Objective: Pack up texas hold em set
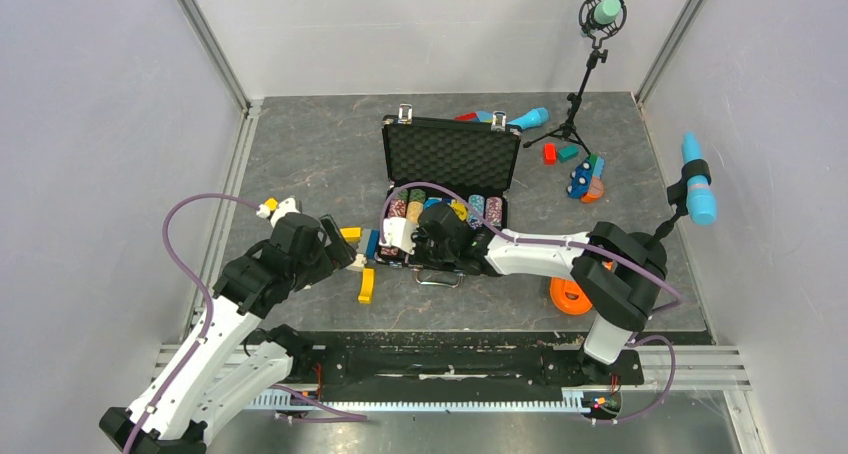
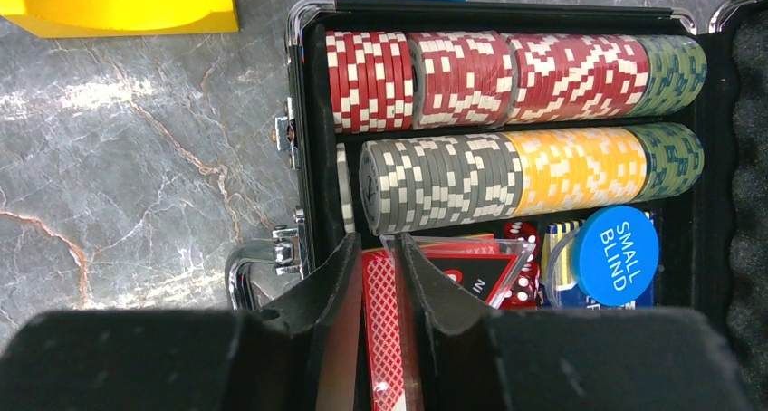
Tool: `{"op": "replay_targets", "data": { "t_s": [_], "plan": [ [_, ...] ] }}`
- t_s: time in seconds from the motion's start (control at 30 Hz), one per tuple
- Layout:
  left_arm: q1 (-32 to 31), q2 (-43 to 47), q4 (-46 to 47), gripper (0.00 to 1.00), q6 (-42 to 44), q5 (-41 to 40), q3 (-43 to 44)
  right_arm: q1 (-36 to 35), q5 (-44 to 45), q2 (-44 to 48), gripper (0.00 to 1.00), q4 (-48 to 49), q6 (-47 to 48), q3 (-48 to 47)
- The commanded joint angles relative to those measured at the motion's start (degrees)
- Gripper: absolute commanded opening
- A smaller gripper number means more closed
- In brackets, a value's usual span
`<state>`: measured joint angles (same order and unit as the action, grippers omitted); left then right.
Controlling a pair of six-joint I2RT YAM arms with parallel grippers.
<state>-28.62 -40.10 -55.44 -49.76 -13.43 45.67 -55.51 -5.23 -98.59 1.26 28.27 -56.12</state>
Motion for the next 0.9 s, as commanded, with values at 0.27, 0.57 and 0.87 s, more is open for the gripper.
{"op": "replay_targets", "data": {
  "t_s": [0.27,0.57,0.87],
  "plan": [
    [1.0,-0.3,-3.05,1.0,-0.12,-4.61,-0.14,-0.22,-0.75,7.25,0.27,4.86,-2.7,2.49],
    [2.98,1.7,-7.93,1.0,-9.87,-11.33,-1.8,-0.22,2.93,17.88,0.31,8.33,-6.8,9.42],
    [12.59,-1.66,-1.18,0.97,-13.34,-7.2,-8.0,-0.13,7.57,28.84,0.35,11.59,-15.29,17.54]
  ]
}}
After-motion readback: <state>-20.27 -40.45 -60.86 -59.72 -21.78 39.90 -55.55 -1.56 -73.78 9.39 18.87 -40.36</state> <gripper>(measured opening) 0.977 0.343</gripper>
